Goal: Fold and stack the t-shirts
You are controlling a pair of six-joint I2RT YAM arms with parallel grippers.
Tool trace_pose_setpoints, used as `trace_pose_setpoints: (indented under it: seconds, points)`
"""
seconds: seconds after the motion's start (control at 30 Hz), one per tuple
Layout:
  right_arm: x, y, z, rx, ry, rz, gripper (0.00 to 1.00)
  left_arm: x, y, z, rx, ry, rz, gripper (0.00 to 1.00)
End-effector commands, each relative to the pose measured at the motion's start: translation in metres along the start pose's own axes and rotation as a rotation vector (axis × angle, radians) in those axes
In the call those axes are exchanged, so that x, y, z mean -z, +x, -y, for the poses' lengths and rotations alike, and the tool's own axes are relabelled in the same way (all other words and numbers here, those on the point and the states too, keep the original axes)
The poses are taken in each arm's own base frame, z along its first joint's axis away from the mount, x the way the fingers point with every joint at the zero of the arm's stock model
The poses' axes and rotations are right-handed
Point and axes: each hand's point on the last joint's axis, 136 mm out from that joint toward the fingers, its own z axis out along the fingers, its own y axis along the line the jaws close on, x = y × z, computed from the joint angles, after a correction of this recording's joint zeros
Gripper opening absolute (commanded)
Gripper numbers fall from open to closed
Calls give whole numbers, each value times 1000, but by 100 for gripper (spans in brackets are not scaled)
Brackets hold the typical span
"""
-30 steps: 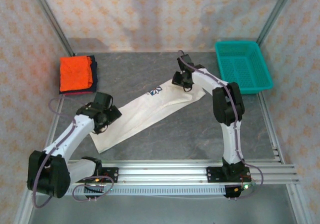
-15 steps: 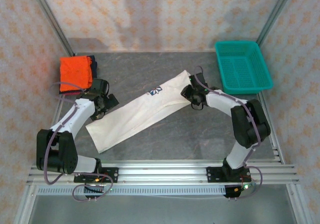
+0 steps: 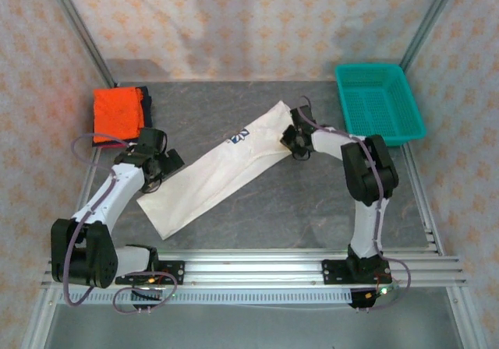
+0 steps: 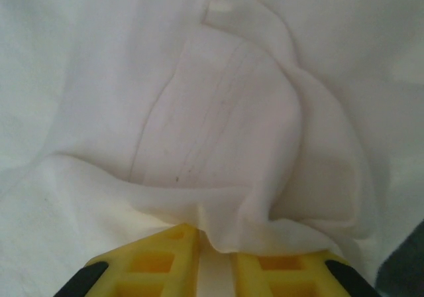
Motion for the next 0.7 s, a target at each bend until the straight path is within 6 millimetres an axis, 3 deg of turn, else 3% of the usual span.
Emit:
trace_pose_setpoints:
  seconds: [0.0, 0.33, 0.43, 0.53, 0.67]
  points:
    - [-24, -10, 16, 55, 89, -59, 20, 3, 2, -5, -15, -6, 4, 100]
    - [-75, -71, -49, 189, 47, -91, 26, 1, 3, -13, -64, -40, -1, 100]
    - [-77, -85, -75, 212, -19, -74, 31, 0, 7, -14, -99, -35, -13, 100]
    - [-51, -96, -107, 247, -111, -27, 40, -4, 14, -18, -145, -40, -25, 100]
    - [9, -111, -145, 292, -249, 103, 62, -9, 22, -24, -185, -42, -35, 100]
